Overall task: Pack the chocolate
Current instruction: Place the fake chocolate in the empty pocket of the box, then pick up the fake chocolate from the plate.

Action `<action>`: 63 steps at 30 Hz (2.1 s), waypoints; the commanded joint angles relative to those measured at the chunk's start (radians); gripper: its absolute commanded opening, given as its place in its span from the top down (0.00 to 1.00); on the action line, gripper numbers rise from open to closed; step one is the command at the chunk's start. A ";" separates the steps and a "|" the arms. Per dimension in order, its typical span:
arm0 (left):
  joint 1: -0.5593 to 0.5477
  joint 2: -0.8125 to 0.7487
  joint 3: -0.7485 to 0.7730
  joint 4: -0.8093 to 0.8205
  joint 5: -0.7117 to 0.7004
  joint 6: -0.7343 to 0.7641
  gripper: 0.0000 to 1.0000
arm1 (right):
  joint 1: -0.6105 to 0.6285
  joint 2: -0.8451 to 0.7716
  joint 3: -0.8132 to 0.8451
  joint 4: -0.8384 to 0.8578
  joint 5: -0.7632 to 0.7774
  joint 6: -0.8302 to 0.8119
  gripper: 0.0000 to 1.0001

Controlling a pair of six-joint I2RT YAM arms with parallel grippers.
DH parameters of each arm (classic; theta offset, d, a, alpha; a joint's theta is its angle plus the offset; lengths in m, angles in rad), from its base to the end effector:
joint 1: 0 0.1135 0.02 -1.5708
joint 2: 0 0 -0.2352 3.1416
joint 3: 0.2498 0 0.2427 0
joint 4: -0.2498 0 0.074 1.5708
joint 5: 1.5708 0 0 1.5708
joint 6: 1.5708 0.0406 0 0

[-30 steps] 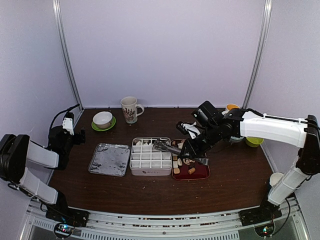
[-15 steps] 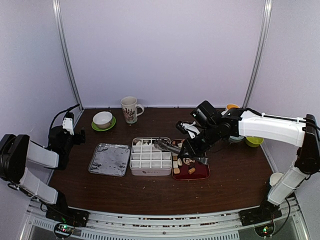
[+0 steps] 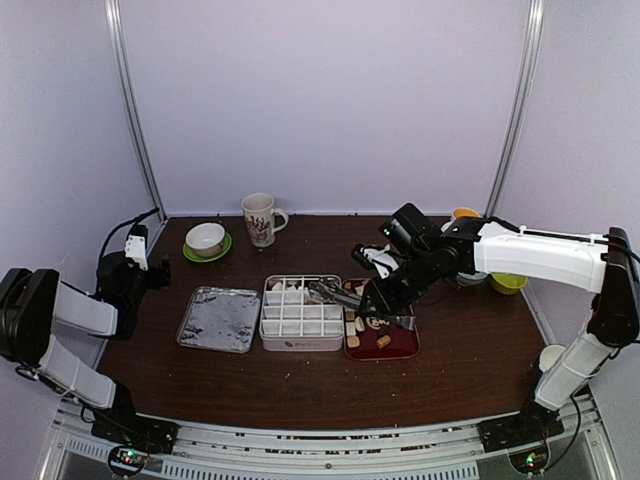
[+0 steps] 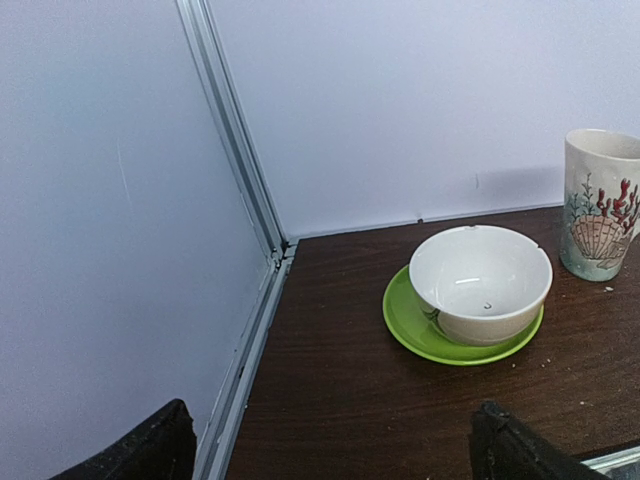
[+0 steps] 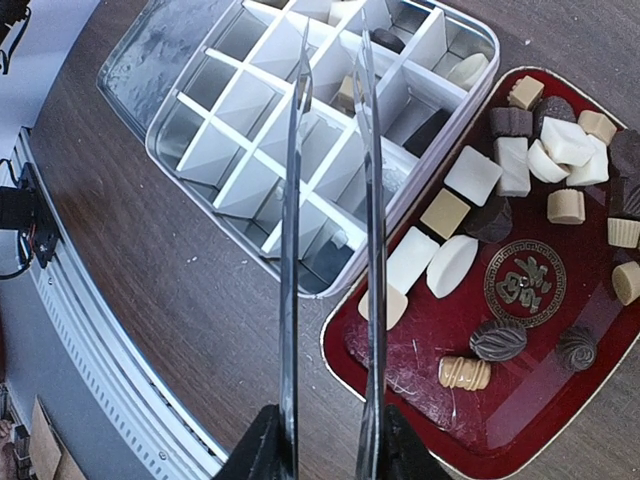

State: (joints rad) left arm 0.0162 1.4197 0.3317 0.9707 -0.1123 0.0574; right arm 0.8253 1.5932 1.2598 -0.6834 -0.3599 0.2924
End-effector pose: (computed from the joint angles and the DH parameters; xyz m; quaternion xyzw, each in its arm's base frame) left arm 0.2604 0.0088 0.1522 -0.0219 0.7468 0.0663 0.6614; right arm 0.2107 0.2493 0.2331 -0.2964 0.9001 0.2886 0.1368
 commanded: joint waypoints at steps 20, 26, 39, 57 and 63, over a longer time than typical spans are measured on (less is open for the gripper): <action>0.008 0.005 -0.005 0.049 0.006 -0.007 0.02 | 0.006 -0.198 -0.029 -0.055 0.167 -0.024 0.68; 0.008 0.005 -0.005 0.049 0.006 -0.008 0.02 | 0.005 -0.285 -0.077 -0.110 0.238 -0.032 0.69; 0.008 0.005 -0.005 0.049 0.007 -0.007 0.02 | 0.002 -0.377 -0.165 -0.272 0.383 -0.010 0.68; 0.008 0.005 -0.005 0.049 0.006 -0.007 0.02 | -0.065 -0.332 -0.274 -0.304 0.273 0.053 0.64; 0.008 0.005 -0.005 0.049 0.006 -0.008 0.02 | -0.078 -0.326 -0.296 -0.305 0.269 0.058 0.63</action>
State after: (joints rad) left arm 0.0162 1.4197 0.3317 0.9707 -0.1123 0.0578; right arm 0.7586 1.2633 0.9787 -0.9844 -0.0811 0.3344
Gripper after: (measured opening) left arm 0.978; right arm 0.366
